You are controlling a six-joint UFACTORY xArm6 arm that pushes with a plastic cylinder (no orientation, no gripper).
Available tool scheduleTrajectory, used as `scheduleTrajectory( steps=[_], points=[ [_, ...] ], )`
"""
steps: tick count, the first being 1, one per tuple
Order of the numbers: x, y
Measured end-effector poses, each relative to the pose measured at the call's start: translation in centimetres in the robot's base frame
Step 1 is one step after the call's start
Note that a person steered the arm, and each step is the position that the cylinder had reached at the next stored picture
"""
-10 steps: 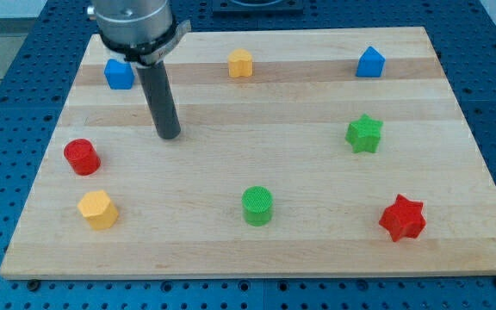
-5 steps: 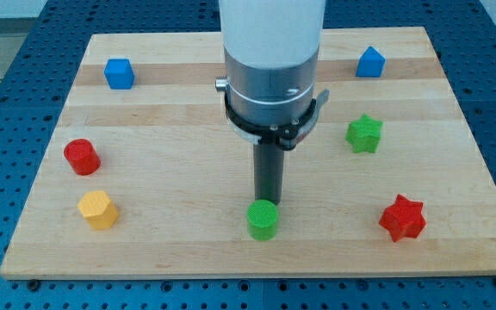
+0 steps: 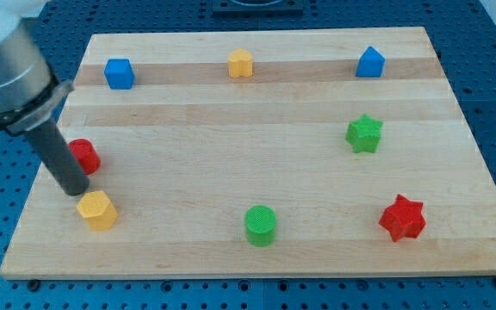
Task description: Form a triangle with green blocks and red circle
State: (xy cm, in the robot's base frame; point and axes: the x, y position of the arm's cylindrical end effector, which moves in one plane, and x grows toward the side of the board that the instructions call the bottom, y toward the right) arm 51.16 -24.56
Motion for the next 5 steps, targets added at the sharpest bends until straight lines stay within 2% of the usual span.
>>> scheduleTrajectory(
  steps=[1,2,3,4,5],
  points=[
    [-0.9,0.0],
    [-4.1,0.0],
    [-4.7,-0.6],
    [-2.5,-1.4],
    [-2.9,-0.5]
  ],
)
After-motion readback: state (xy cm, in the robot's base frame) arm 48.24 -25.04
